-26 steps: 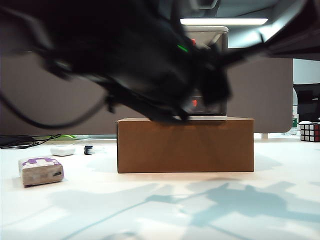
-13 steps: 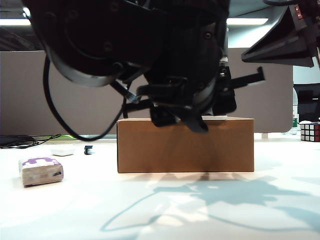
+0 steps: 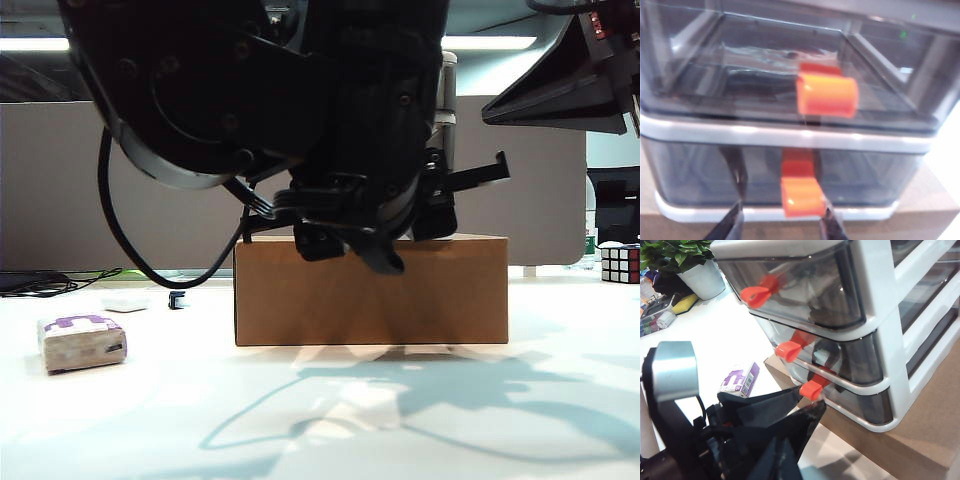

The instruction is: Open the third layer of the drawer on the table, pick up a pack of napkins on the table and put it in, and finally close the drawer.

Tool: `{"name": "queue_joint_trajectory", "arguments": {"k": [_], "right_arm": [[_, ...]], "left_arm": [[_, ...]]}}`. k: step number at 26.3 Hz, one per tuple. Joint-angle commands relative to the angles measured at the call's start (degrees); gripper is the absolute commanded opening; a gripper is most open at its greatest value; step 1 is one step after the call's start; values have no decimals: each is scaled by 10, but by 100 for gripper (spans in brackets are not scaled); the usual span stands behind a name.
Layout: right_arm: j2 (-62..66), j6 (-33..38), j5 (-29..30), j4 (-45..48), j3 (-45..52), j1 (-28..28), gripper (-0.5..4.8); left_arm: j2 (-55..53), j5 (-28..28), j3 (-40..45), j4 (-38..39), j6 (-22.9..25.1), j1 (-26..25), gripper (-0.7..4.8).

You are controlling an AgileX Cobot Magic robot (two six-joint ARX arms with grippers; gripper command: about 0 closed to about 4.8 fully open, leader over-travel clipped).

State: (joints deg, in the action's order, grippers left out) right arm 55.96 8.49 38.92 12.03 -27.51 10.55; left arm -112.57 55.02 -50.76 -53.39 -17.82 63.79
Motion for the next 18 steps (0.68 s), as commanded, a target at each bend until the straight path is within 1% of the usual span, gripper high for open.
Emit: {"name": "queue_joint_trajectory", "arguments": {"k": [1,4,12,16,18], "right_arm": [[0,-2,3,6,-2,1,-4],[0,-2,3,6,-2,1,-4],[0,-2,3,2,-2,1,-4],[0,-2,3,2,-2,1,-4],[0,-2,3,2,-2,1,-3]], "left_arm": [[0,-24,-2,-21,-2,-11,188],[0,-45,-2,-35,-2,-18,187],[0,-49,-2,-49,-1,-18,187],[0,-49,-3,-59,11,-18,187],[0,-49,-3,-59,26,-19,183]]}}
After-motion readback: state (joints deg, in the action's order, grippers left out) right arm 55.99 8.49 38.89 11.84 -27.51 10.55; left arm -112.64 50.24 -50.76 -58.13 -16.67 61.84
